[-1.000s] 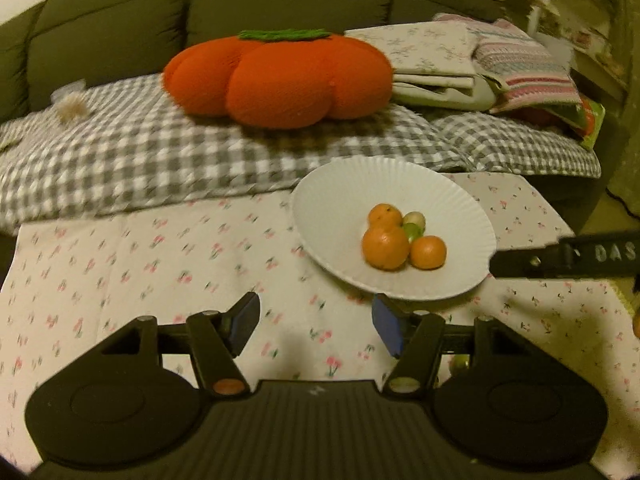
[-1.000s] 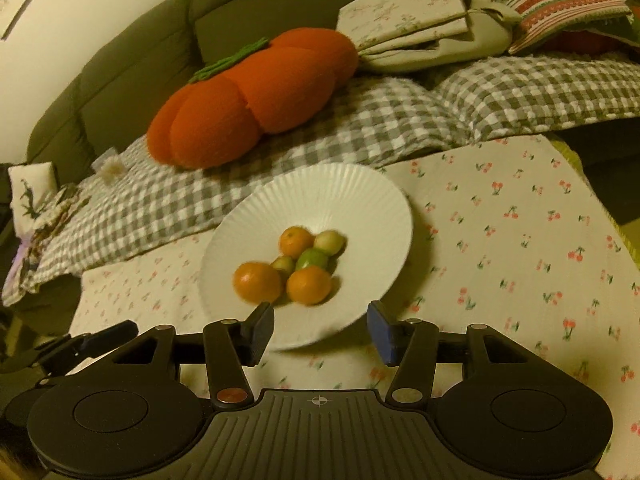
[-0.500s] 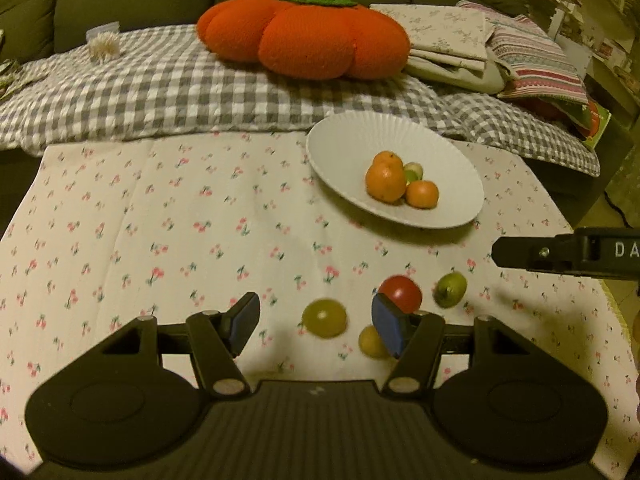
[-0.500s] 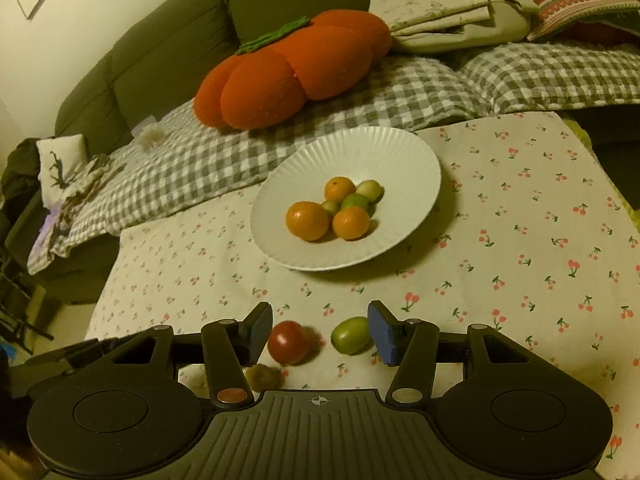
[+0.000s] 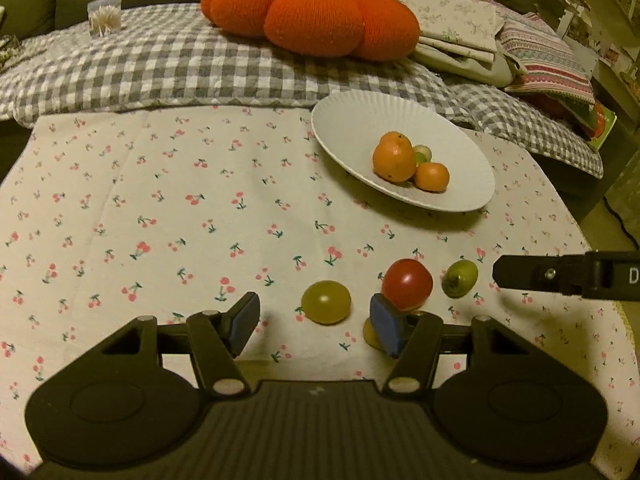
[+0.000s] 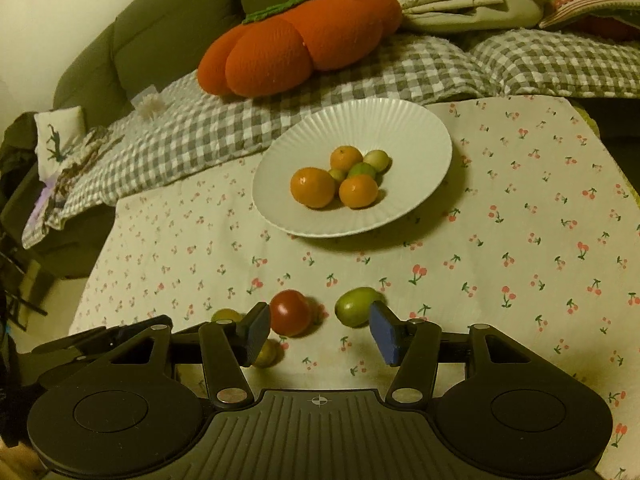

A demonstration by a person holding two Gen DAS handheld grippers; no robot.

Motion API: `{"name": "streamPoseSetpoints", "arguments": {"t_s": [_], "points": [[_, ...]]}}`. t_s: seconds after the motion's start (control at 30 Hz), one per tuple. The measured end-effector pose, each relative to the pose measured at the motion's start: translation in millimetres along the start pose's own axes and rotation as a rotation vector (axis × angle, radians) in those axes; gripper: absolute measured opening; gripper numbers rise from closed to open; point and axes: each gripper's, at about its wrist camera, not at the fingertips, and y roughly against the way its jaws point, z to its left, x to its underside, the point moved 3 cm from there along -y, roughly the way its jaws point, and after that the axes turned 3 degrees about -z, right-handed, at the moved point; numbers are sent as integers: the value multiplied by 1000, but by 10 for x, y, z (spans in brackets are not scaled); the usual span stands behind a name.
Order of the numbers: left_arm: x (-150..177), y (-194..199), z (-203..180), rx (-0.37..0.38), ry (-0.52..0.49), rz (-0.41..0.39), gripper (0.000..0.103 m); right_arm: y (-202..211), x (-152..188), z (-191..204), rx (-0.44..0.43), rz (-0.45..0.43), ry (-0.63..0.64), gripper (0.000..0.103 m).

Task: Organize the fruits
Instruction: 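Move both open tools back toward the remaining tomato and green fruits, then grasp the pale yellow fruit with the left tool while the right tool grasps the green fruit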

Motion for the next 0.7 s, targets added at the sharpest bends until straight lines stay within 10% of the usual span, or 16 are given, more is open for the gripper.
{"name": "streamPoseSetpoints", "arguments": {"t_s": [0.7], "points": [[-1,-222,-32,46,20,5,45,-127,20,-119,54,26,-15,54]]}}
